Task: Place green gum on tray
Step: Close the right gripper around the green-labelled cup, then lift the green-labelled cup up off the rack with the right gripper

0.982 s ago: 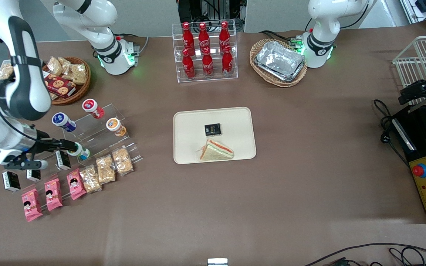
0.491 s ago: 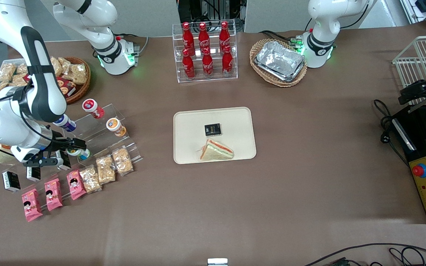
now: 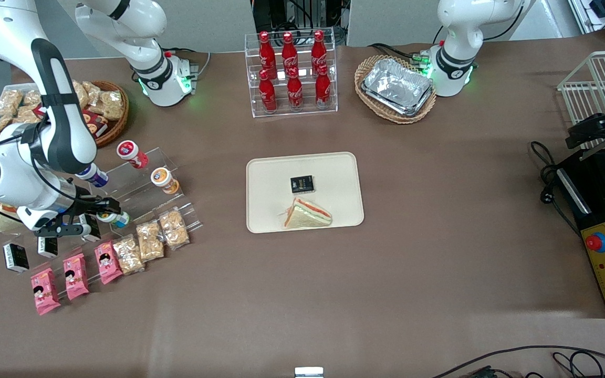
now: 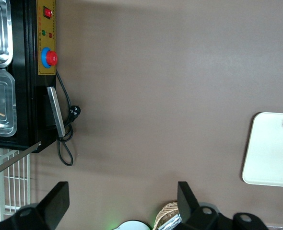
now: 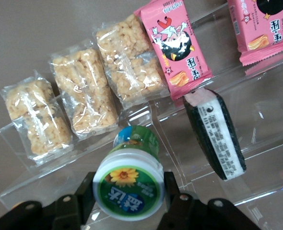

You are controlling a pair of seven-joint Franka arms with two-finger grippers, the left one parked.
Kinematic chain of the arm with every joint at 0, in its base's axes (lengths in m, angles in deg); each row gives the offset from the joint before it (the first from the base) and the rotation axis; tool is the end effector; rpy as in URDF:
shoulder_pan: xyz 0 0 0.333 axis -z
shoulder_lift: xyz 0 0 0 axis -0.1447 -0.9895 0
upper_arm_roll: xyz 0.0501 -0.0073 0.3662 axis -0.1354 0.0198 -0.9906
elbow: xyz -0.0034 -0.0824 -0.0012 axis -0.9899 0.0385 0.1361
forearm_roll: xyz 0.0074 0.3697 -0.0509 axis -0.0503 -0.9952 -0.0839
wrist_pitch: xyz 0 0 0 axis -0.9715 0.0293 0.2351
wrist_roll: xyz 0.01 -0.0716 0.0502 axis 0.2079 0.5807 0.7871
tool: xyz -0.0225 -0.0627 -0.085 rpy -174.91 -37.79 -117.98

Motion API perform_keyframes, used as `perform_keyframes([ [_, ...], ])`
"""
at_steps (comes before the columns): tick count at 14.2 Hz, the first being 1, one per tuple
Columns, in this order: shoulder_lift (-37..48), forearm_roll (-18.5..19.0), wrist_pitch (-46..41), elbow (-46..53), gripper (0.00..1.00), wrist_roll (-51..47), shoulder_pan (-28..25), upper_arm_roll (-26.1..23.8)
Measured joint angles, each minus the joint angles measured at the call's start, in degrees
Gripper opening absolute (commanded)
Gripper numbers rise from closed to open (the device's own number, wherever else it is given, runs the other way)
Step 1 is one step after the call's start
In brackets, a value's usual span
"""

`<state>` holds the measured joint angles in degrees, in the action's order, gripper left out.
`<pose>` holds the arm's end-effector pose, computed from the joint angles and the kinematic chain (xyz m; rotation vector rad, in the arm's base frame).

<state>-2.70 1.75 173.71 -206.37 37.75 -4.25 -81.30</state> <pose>0.5500 -0.0613 0.3880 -3.0756 0.0102 0.1593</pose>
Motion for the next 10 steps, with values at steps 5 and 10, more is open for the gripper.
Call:
perform_keyframes([
  [5,0.3,0.0,0.0,0.4,0.28,2.1,0.0,0.0],
  [10,2.9,0.0,-13.9,8.8,0.28,2.7,0.0,0.0],
])
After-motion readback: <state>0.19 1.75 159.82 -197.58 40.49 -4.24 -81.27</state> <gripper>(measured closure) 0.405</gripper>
